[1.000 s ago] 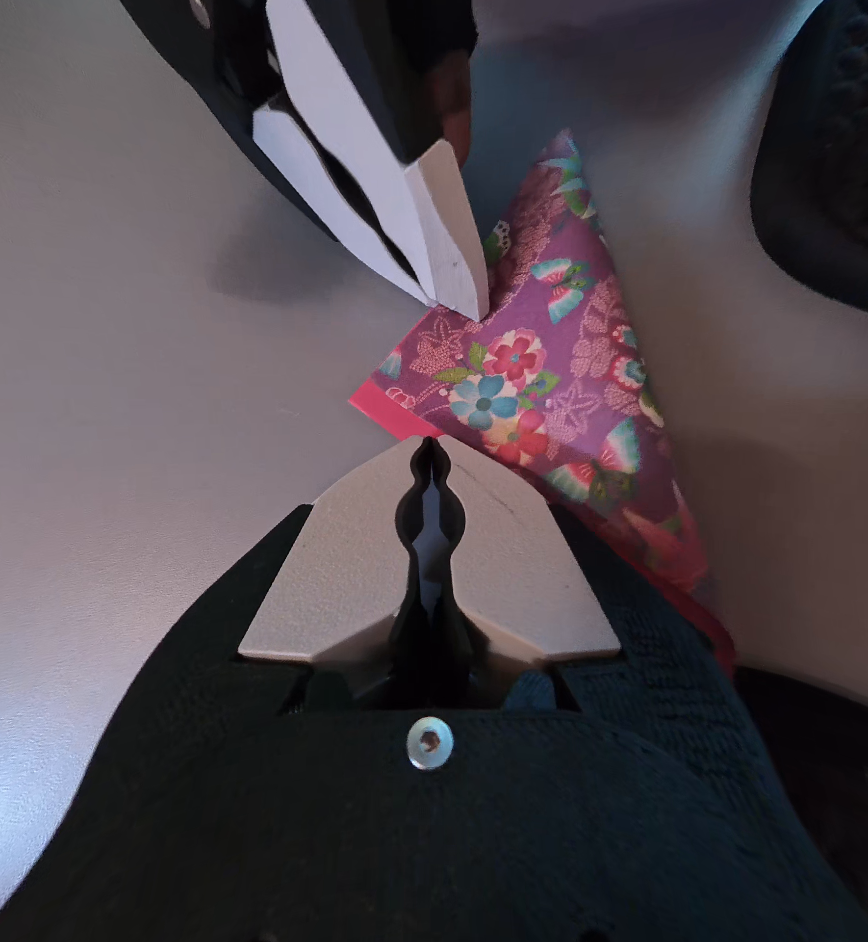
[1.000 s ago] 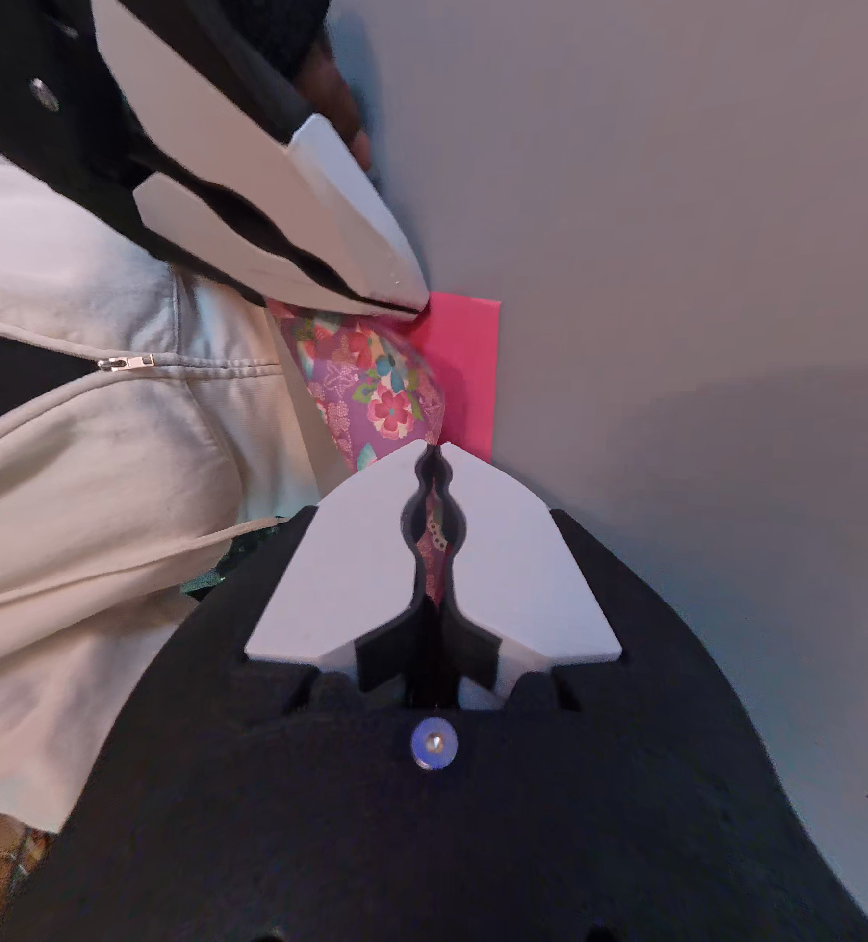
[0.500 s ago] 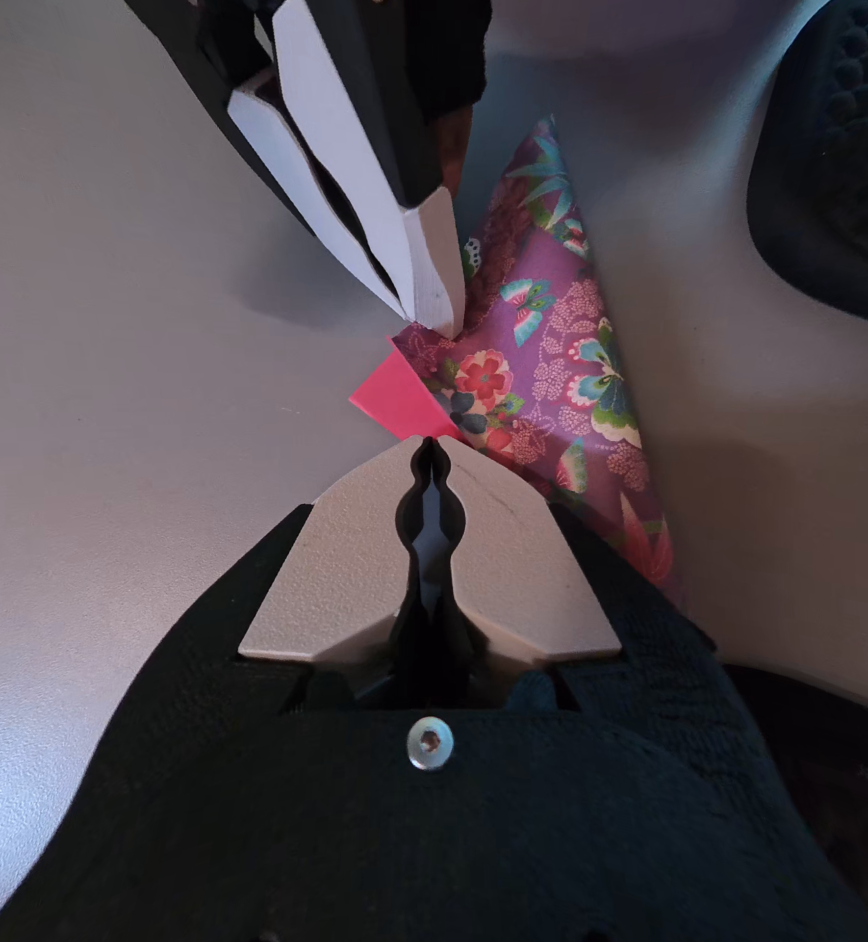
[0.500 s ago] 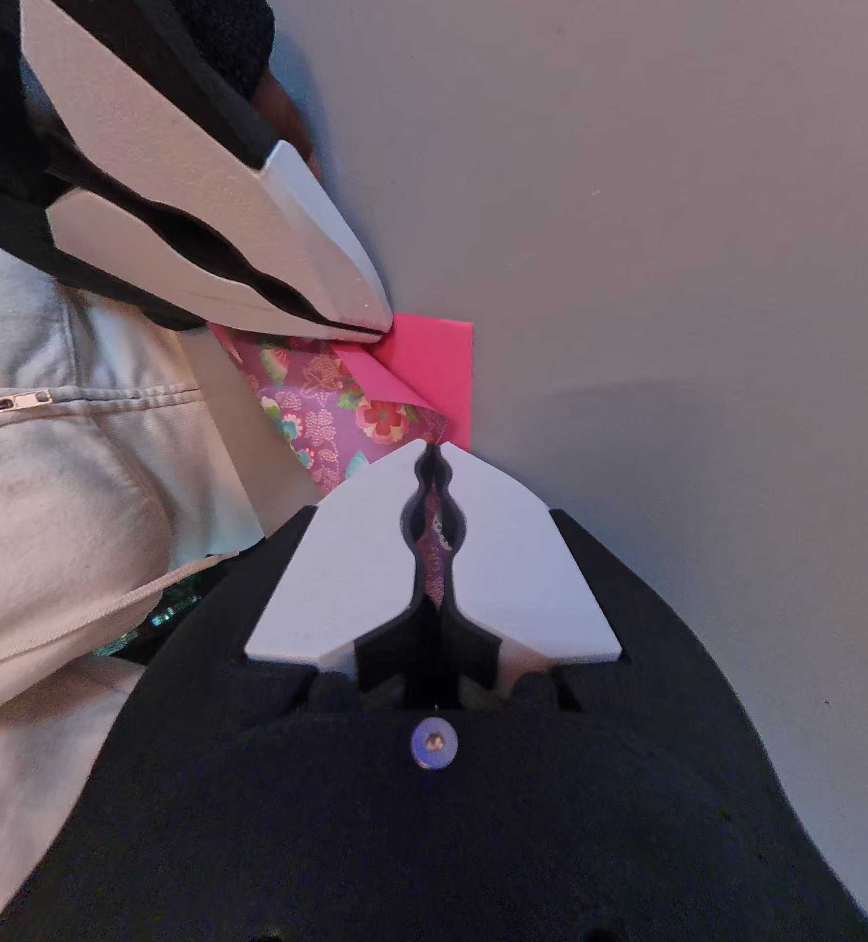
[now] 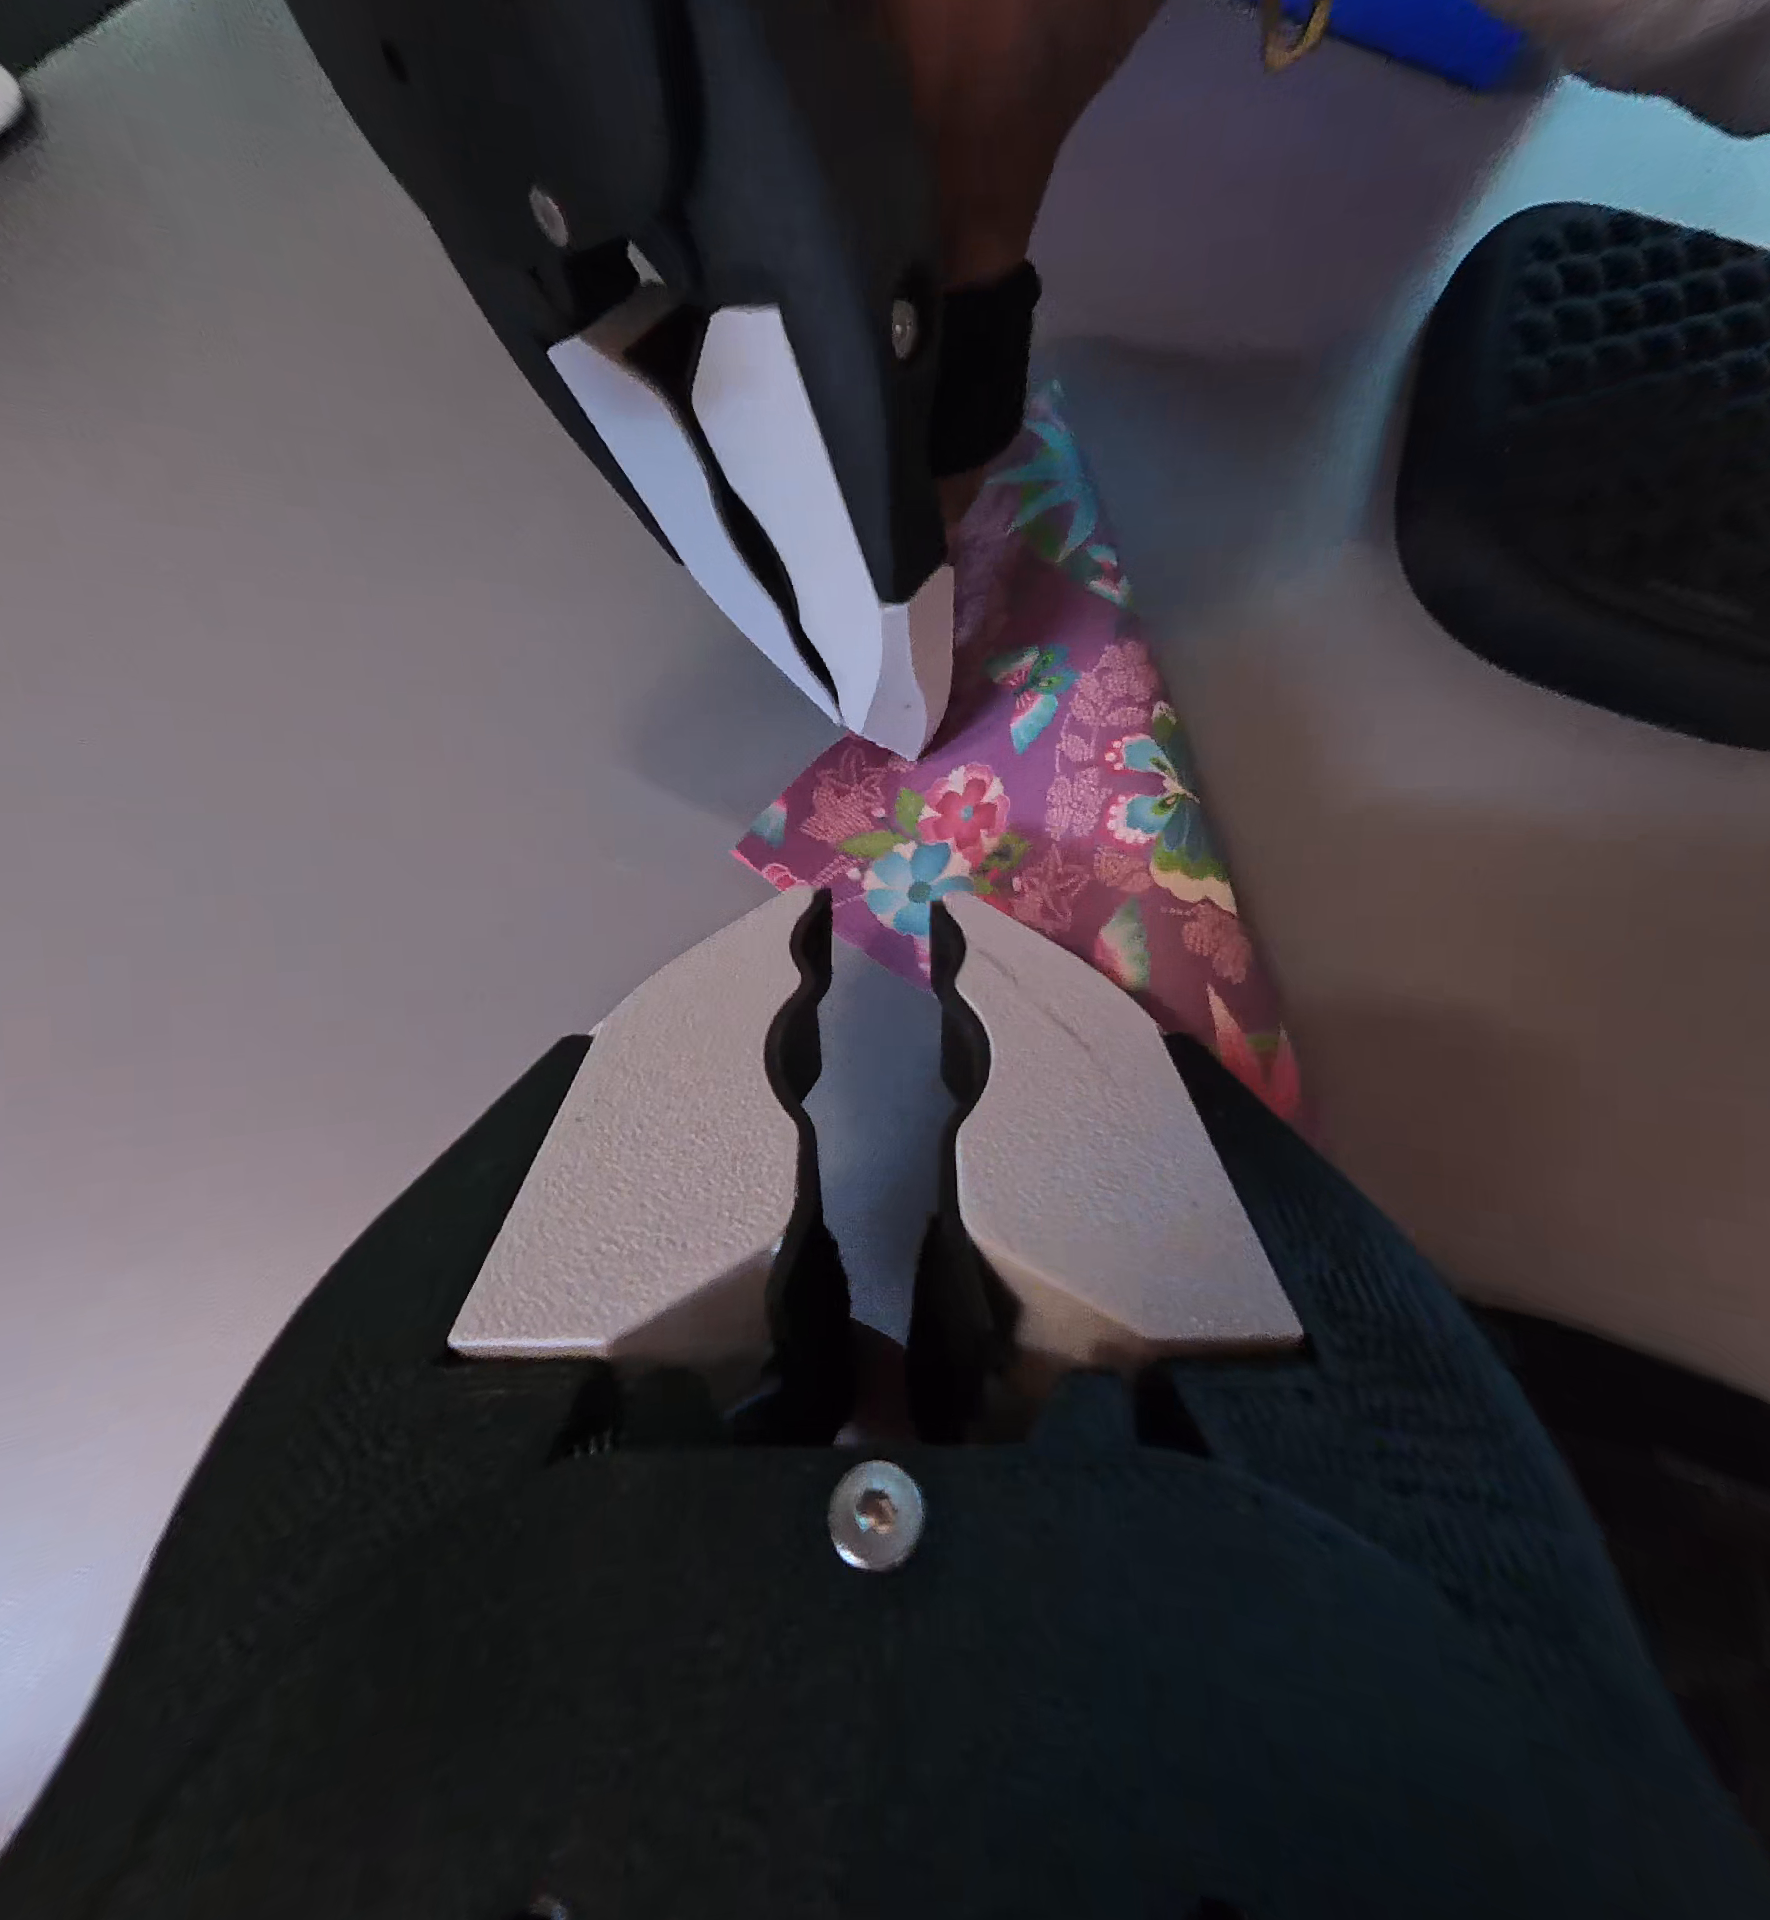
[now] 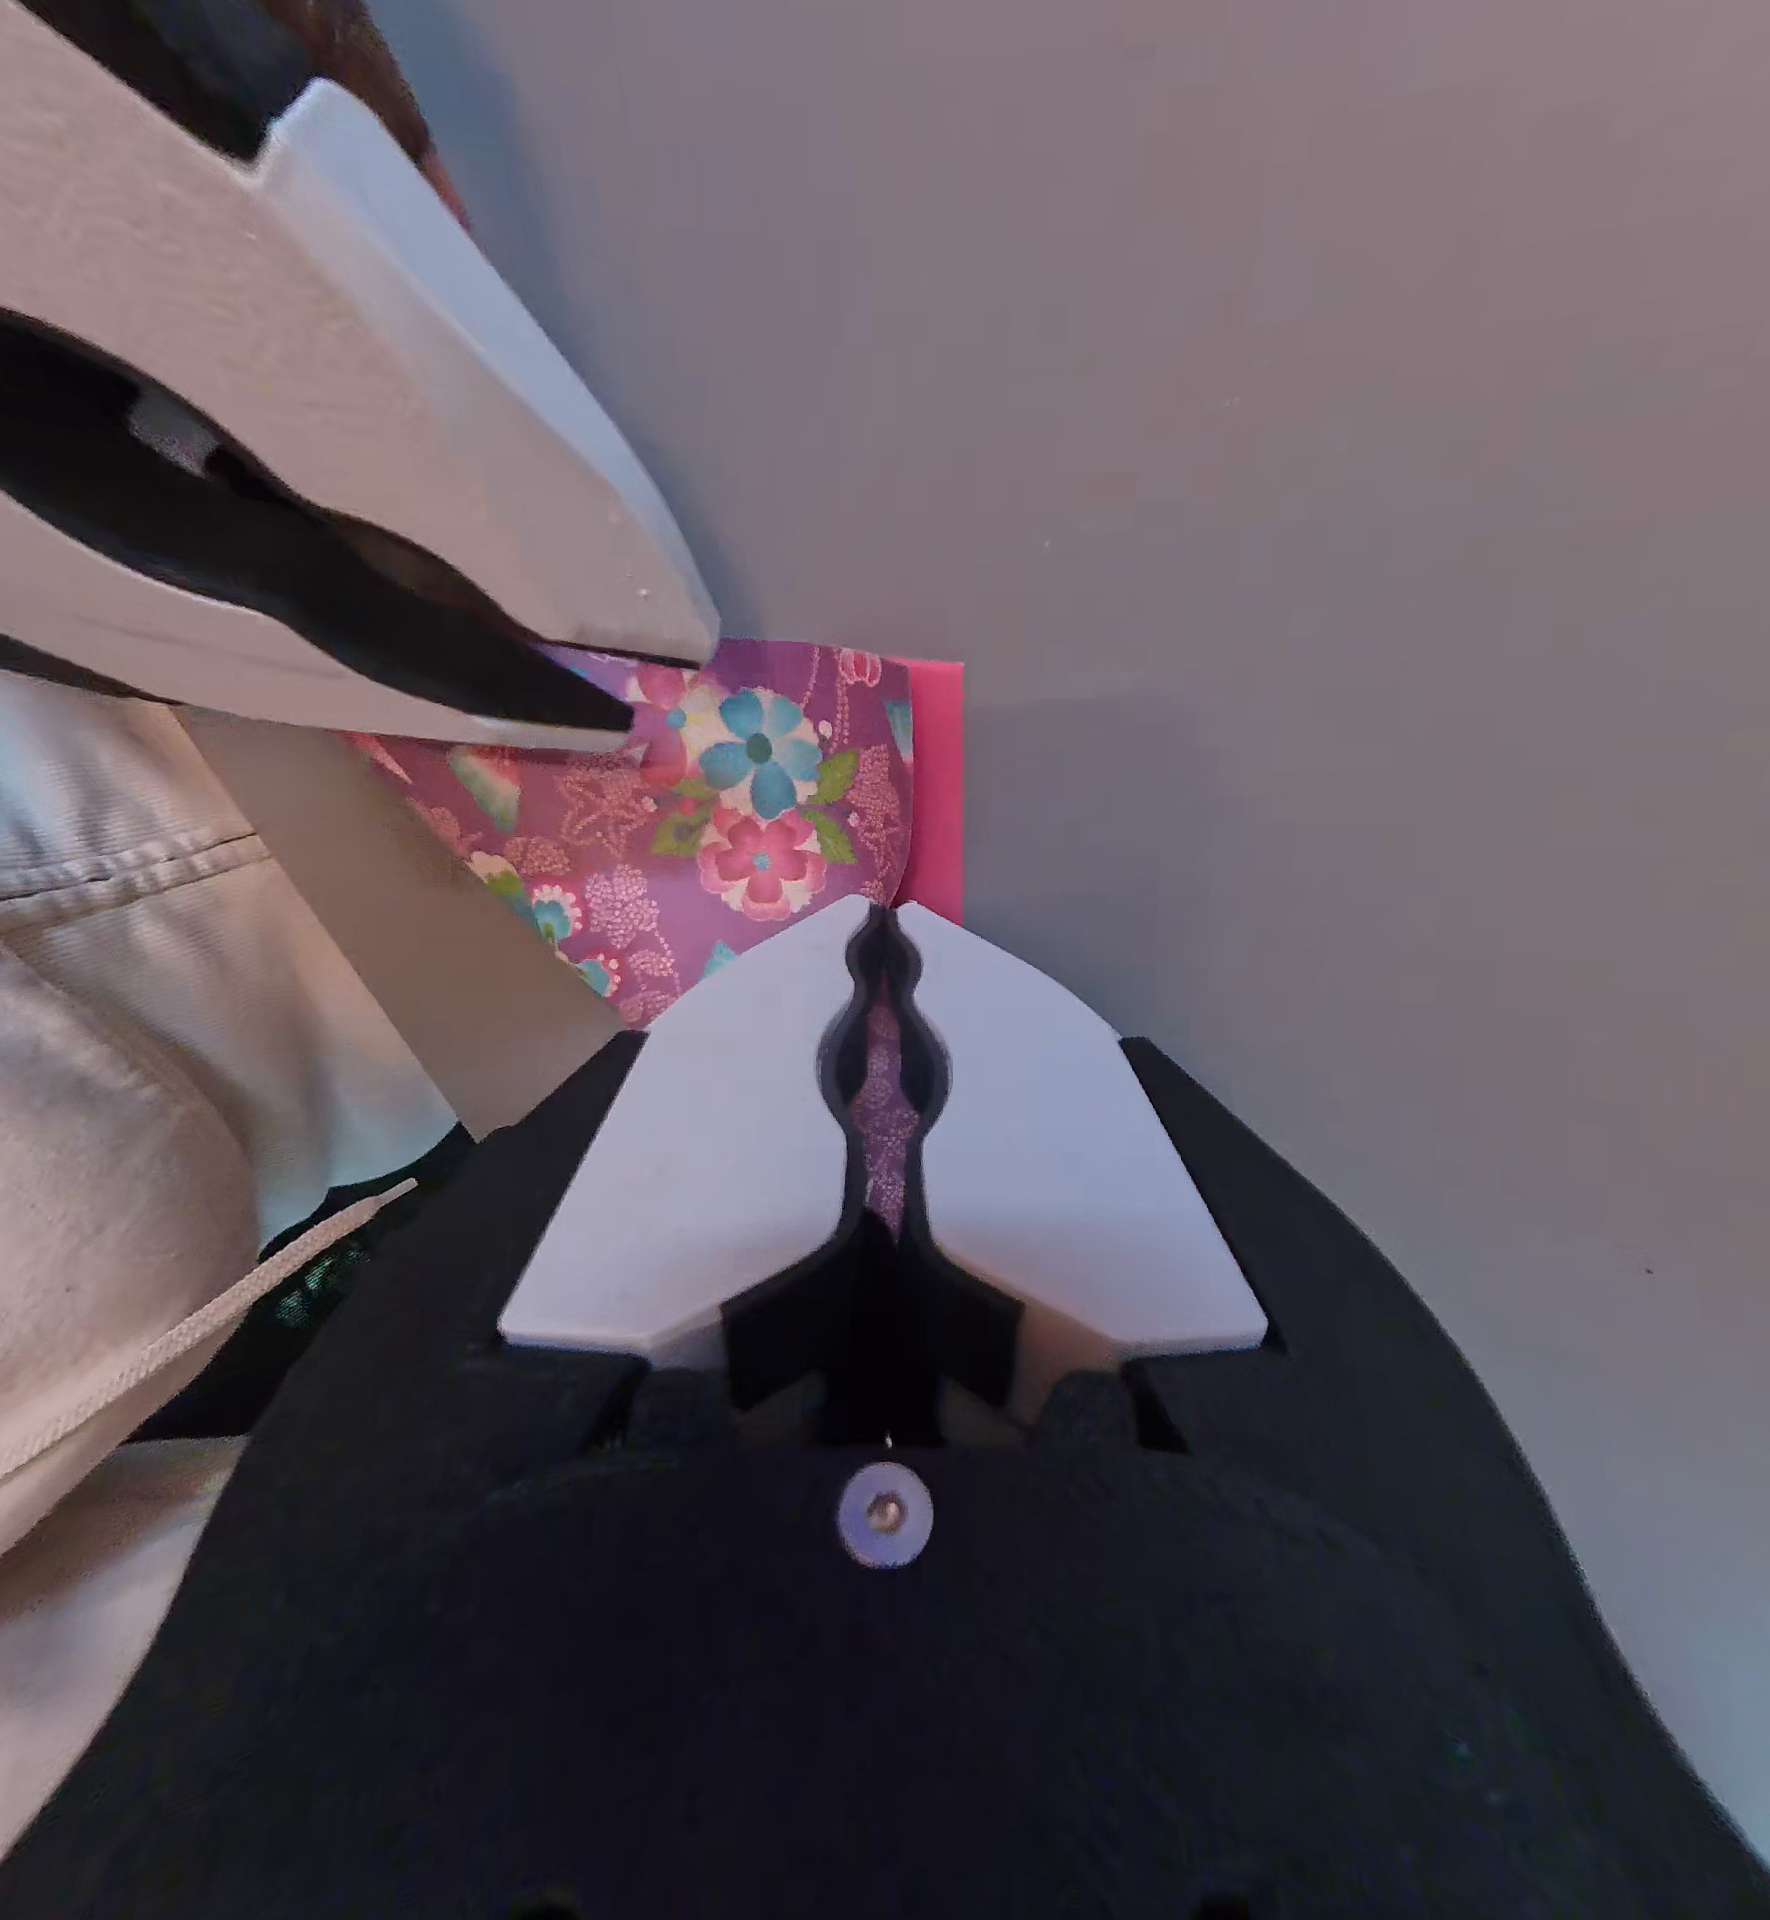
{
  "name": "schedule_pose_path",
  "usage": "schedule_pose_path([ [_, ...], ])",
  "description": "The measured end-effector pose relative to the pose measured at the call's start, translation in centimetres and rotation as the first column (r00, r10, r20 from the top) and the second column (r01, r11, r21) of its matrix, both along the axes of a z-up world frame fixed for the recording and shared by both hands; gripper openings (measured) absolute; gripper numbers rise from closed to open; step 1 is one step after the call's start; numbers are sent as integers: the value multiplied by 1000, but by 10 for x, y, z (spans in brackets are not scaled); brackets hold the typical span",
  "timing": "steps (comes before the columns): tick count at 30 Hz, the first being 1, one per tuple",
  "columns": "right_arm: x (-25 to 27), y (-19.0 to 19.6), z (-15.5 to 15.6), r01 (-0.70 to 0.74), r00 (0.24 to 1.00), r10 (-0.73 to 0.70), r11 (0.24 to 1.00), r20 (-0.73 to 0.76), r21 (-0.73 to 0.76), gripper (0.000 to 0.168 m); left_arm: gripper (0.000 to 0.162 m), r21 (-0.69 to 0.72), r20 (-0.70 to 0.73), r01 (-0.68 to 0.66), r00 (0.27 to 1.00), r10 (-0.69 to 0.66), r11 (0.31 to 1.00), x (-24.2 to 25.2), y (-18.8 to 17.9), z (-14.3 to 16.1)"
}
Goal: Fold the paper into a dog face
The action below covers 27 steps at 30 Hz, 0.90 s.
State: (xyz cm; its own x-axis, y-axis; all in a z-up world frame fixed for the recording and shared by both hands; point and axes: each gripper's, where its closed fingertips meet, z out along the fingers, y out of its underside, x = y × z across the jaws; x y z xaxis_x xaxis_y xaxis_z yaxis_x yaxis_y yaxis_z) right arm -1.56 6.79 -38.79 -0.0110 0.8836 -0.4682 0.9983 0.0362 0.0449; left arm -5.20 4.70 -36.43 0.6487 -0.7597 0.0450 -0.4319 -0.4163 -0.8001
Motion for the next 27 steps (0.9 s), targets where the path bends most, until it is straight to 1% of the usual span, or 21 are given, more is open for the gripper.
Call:
schedule_pose_path([
  [1,0,0,0,2,1000,-2,1000,-5,0,0,18,2,-20,-5,1000,5,1000,0,2,-2],
  [5,0,0,0,-11,1000,11,1000,-29,0,0,18,18,-72,-32,997,33,999,-1,11,-8],
  [8,0,0,0,-32,998,33,999,-45,14,0,14,49,-117,-39,992,44,998,2,18,-11],
  [11,0,0,0,-46,997,47,999,-60,27,0,9,35,-161,-3,987,9,999,8,17,-20],
  [12,0,0,0,-46,997,48,999,-64,29,0,5,27,-165,-3,986,8,1000,9,17,-21],
  [15,-1,0,0,-50,995,53,998,-79,36,0,1,15,-160,-7,987,10,1000,11,15,-22],
  [20,0,0,1,-63,992,69,997,-110,54,1,1,6,-154,-10,988,11,1000,11,15,-22],
  [22,-1,0,1,-75,986,85,994,-146,76,4,1,-9,-143,-6,990,5,1000,10,15,-22],
  [24,-3,4,4,-78,975,103,989,-198,128,13,1,-26,-135,-2,991,-1,1000,11,15,-23],
  [27,-11,10,16,-90,926,171,966,-336,243,14,1,-25,-143,-1,990,-3,1000,10,15,-23],
])
